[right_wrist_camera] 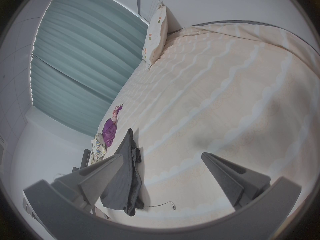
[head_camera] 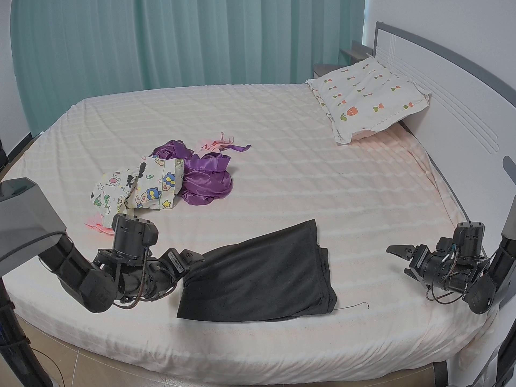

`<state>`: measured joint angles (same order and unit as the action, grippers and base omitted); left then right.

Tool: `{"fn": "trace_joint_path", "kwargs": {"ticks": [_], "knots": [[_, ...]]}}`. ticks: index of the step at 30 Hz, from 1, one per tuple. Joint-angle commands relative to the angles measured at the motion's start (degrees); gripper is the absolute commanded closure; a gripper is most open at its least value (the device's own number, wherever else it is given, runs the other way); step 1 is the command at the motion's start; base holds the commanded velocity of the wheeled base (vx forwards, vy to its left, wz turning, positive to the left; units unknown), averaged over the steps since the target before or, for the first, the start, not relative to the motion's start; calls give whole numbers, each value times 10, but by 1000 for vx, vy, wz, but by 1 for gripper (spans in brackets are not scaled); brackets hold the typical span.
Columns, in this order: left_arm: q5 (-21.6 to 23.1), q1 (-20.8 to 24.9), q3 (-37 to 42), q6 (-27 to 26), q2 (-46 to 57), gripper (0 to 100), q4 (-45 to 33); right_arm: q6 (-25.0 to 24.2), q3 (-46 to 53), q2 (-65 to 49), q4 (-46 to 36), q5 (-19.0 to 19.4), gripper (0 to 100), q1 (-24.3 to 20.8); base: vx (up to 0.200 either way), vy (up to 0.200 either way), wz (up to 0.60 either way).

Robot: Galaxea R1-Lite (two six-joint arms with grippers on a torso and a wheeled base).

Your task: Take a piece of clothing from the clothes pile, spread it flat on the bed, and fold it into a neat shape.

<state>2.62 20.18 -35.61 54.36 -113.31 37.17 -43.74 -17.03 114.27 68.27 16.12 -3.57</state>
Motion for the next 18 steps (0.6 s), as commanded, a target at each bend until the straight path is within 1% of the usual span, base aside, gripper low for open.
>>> {"fn": "trace_joint_path", "kwargs": {"ticks": [1, 7, 11, 13, 14, 18], "knots": [[-2, 4, -36, -14, -58, 0, -1, 0, 2, 3, 0, 1, 0, -2, 0, 0, 0], [0, 5, -59, -25, -89, 0, 0, -1, 1, 6, 0, 1, 0, -2, 0, 0, 0], [2, 5, -61, -26, -97, 0, 2, -1, 1, 7, 0, 4, 0, -2, 0, 0, 0], [14, 5, -59, -26, -102, 0, 4, -3, 2, 7, -1, 4, 0, -3, 0, 0, 0], [20, 5, -57, -25, -102, 100, 4, -3, 2, 7, -1, 4, 0, -6, 0, 0, 0], [35, 3, -48, -22, -91, 100, 9, -4, 2, 12, -1, 4, 0, -10, 0, 0, 0]]}}
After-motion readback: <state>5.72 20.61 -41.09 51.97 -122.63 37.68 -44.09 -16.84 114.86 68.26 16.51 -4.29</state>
